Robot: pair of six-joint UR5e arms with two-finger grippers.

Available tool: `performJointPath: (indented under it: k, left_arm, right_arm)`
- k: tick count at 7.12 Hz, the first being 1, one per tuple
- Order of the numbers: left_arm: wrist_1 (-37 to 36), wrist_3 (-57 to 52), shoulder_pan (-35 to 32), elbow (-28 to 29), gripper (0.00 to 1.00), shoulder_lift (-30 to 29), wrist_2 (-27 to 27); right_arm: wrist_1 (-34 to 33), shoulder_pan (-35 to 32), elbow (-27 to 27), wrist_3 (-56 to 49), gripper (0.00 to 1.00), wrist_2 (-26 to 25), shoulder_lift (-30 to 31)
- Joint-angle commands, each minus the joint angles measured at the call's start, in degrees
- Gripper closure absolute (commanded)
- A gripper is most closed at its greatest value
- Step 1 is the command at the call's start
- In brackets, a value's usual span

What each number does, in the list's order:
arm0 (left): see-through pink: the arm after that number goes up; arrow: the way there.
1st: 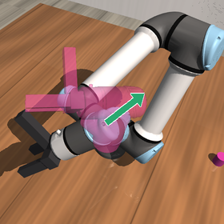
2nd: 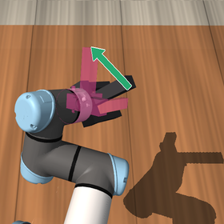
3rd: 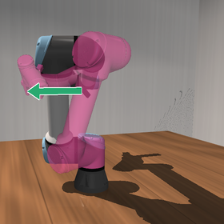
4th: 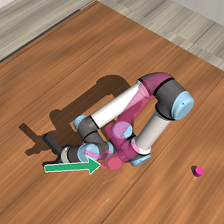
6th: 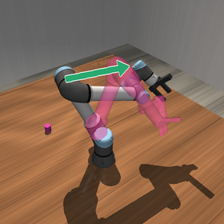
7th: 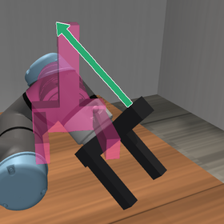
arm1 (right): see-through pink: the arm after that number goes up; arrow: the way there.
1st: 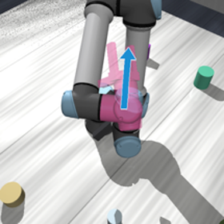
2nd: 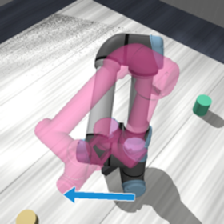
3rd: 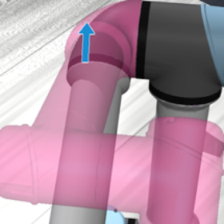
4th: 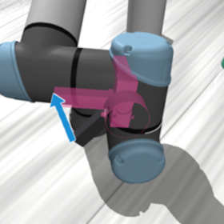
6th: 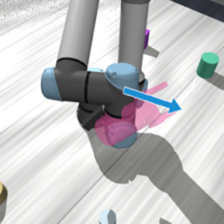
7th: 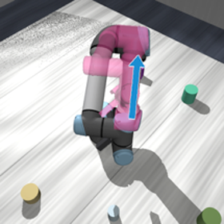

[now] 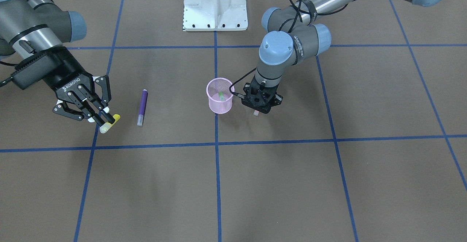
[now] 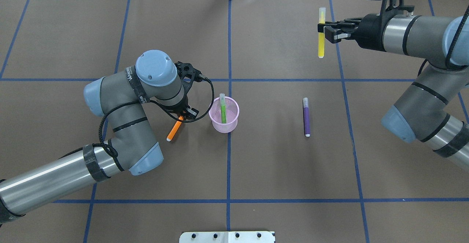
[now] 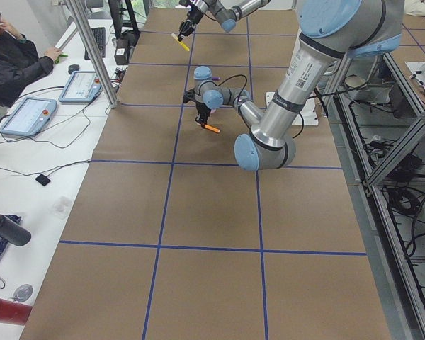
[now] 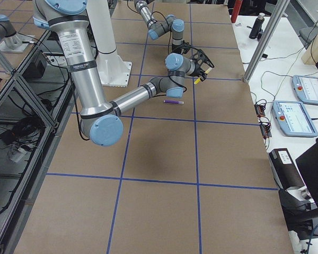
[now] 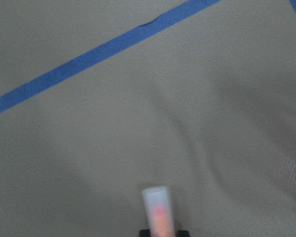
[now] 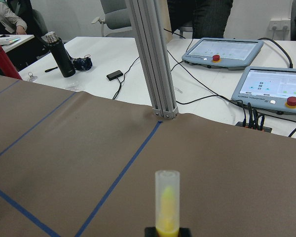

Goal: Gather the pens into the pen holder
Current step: 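Grasp the orange pencil with the left gripper while the right carries yellow marker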

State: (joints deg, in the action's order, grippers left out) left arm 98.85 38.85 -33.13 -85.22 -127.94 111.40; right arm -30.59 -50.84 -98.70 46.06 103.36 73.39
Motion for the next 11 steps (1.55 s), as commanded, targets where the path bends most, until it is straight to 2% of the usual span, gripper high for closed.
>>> performJointPath:
  k: [1, 3, 6, 8, 11]
  left_arm:
    - [-0.2, 0.0, -0.1, -0.8, 1.00, 0.0, 0.1]
    - [-0.2, 0.0, -3.2, -6.7, 1.00, 0.2, 1.2]
    - [0.1, 0.3, -9.9, -11.9, 1.00, 0.3, 4.4]
    - [1.9, 1.3, -12.7, -14.1, 1.00, 0.2, 2.8]
    - [2.4, 1.3, -16.3, -13.7, 1.00, 0.2, 2.7]
  right_arm:
    - [0.0, 0.0, -0.1, 0.0, 1.00, 0.0, 0.0]
    - [-0.2, 0.0, -0.2, 0.5, 1.00, -0.1, -1.3]
    - [-1.0, 2.0, 0.0, 3.3, 1.00, -0.8, -5.2]
    - [-5.3, 6.4, -0.7, 3.3, 1.00, -5.6, -8.5]
    - [-12.9, 13.6, -1.0, 3.3, 1.00, -11.6, -13.8]
